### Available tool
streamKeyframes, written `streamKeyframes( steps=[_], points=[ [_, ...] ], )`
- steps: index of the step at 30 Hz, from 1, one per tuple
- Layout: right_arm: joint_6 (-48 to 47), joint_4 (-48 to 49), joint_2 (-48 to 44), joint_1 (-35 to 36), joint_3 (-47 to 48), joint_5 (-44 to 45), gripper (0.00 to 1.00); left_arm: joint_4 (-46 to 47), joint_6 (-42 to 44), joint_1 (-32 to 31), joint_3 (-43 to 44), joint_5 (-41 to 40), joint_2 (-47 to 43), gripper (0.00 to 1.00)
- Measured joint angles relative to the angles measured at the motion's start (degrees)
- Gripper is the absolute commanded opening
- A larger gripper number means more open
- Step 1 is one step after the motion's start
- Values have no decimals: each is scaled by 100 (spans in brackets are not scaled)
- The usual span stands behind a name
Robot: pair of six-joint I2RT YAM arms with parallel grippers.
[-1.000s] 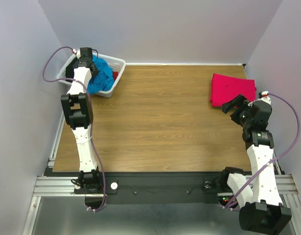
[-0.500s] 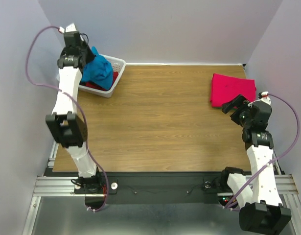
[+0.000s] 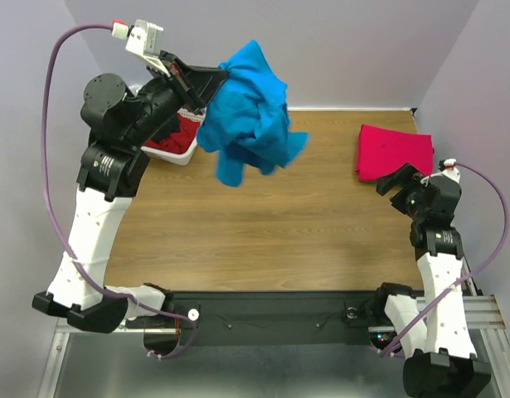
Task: Fold and stack the t-shirts
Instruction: Move the tshirt to the center of the board, then flatten the tshirt out
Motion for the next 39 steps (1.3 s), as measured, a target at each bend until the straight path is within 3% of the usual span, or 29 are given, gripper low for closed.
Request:
streamKeyframes(
  steps=[3, 4, 10, 17, 21, 25, 27, 34, 39],
  points=[
    [2, -24, -146, 0, 2, 15, 100, 367, -168, -44, -470, 122, -293, 64],
    [2, -52, -173, -2, 7, 24, 100, 468, -267, -46, -728, 74, -400, 98],
    [-4, -501, -190, 17, 302, 184, 100, 732, -686, -46, -2559, -544, -498, 99],
    [-111, -999, -190, 90, 686, 275, 100, -221, -1237, -44, -4496, -1893, 114, 99],
    [-184, -1266, -22, 125, 678, -68, 100, -363, -1482, -31, -5344, -2124, -452, 98],
    [-203, -1338, 267, 411, 407, -317, 100, -247, -1864, -216, -6461, -2188, -1665, 98],
    [-118, -1388, 376, 793, 186, -295, 100, -201, -2068, -437, -6944, -2122, -2033, 98],
    [933, -1652, 1134, 4103, -391, 658, 100, -170, -2721, -1423, -7886, -1952, -2374, 99],
    [1665, -2280, 1270, 4697, -396, 1217, 100, -83, -2691, -1537, -7799, -2041, -2354, 98]
  ],
)
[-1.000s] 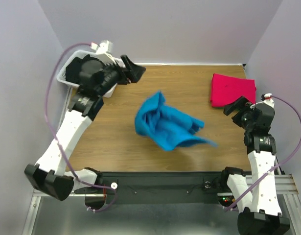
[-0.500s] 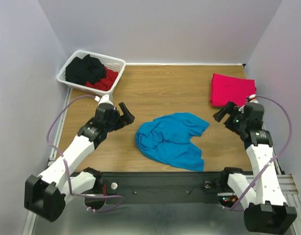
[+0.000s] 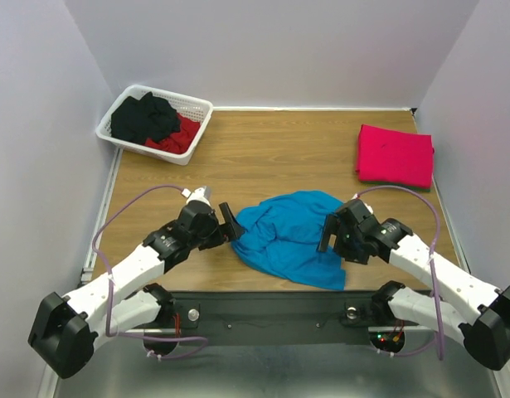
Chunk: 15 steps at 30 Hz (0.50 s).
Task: Fold and stack the t-shirts
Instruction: Flatten the tshirt out
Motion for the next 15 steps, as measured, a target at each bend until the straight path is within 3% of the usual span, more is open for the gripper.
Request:
streamKeyframes(
  steps=[8, 13, 15],
  points=[
    [848, -713, -439, 0, -358, 7, 100, 133, 479, -7, 776, -356, 1088, 96],
    [1132, -807, -584, 0, -811, -267, 99, 251, 647, -7, 800, -382, 1416, 82],
    [1182, -793, -533, 0, -992, -389, 98, 317, 693, -7, 800, -387, 1495, 73]
  ],
)
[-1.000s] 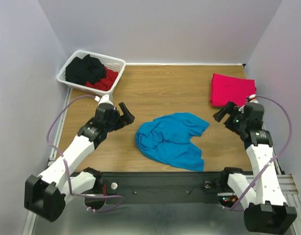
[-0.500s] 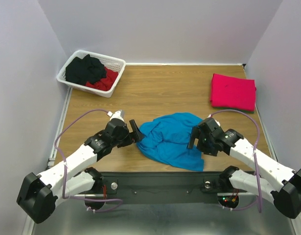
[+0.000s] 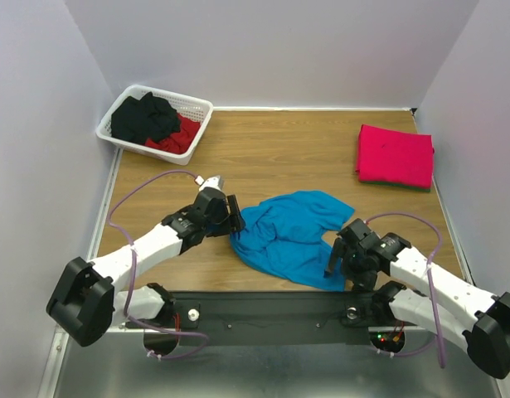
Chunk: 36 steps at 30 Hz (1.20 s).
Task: Fold and stack the t-shirts
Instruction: Flatten the tshirt out
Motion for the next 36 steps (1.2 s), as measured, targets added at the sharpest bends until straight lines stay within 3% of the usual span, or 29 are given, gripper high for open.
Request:
streamKeyframes(
  steps=[1, 6, 9, 11, 12, 14, 16, 17, 18, 20, 25, 28, 36],
  points=[
    [2, 52, 39, 0, -83, -90, 97, 35, 39, 0, 4, -2, 52, 68],
    [4, 245, 225, 0, -256, -374, 92, 151, 142, 0, 151, -28, 461, 66],
    [15, 417, 219, 0, -372, -542, 79, 258, 190, 0, 190, -48, 627, 59],
    [26, 498, 221, 0, -474, -638, 63, 293, 227, 0, 236, -57, 732, 53],
    [28, 546, 223, 0, -531, -682, 49, 295, 238, 0, 273, -57, 793, 49],
    [66, 579, 225, 0, -605, -750, 38, 315, 273, 0, 348, -61, 914, 34],
    [68, 621, 212, 0, -612, -841, 21, 328, 317, 0, 420, -90, 1010, 26],
    [48, 619, 197, 0, -612, -872, 4, 328, 319, 0, 472, -109, 1064, 16],
    [72, 616, 190, 0, -610, -879, 1, 330, 323, 0, 514, -120, 1110, 11],
    [11, 605, 142, 13, -610, -892, 1, 332, 334, 0, 566, -142, 1145, 0],
    [-83, 494, 140, 37, -466, -719, 1, 223, 348, 0, 654, -310, 1106, 0],
    [-192, 339, 131, 35, 125, -168, 0, -103, 343, 9, 713, -538, 800, 0],
    [-669, -227, 96, 35, 3381, 1845, 0, -966, 330, 26, 1777, -1202, -909, 0]
  ],
)
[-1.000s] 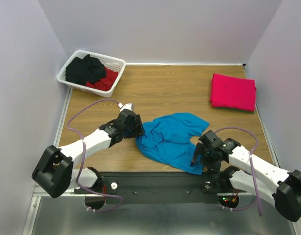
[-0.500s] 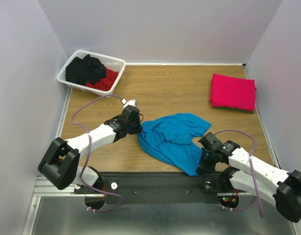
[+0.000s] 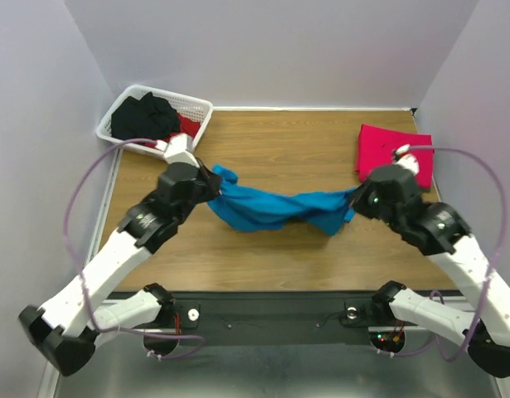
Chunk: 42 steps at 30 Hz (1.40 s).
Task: Fold and stack the t-shirts
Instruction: Flatten the tshirt out
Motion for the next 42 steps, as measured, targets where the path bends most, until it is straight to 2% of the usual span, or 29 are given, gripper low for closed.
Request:
streamKeyframes(
  steps=[3, 9, 15, 18, 21, 26, 28, 31, 34, 35, 39, 42],
  points=[
    [-260, -2, -7, 0, 1261, 647, 0, -138, 9, 0, 560, -186, -516, 0],
    [-748, 127, -90, 2, 2662, 1075, 0, -450, 33, 0, 1882, -575, -1189, 0],
    [-1207, 404, -46, 7, 3657, 457, 0, -544, 216, -11, 2645, -297, -1513, 0],
    [-1405, 577, 188, 7, 4057, 168, 0, -505, 345, -9, 3018, -240, -1384, 0],
    [-1582, 730, 531, 4, 4245, 319, 0, -404, 437, -4, 3261, -380, -1132, 0],
    [-1941, 1023, 1375, 2, 4354, 1130, 0, -450, 684, 35, 3779, -1102, -57, 0],
    [-2179, 1156, 1974, 0, 4605, 1493, 0, -468, 822, 328, 4107, -1163, 614, 0],
    [-2533, 1305, 2983, -111, 5237, 1753, 0, -433, 1023, 1137, 4638, -597, 1665, 0],
    [-2802, 1351, 4033, -597, 6212, 1379, 1, -522, 1224, 1744, 5342, 66, 2695, 0],
    [-2881, 1370, 4358, -813, 6572, 1279, 0, -691, 1366, 1939, 5866, 308, 3171, 0],
    [-3169, 1432, 5021, -1423, 7377, 1154, 0, -833, 1683, 2094, 7287, 946, 4164, 0],
    [-3351, 1506, 4929, -1513, 7381, 1113, 0, -846, 1910, 2050, 7499, 1338, 4061, 0]
  ],
)
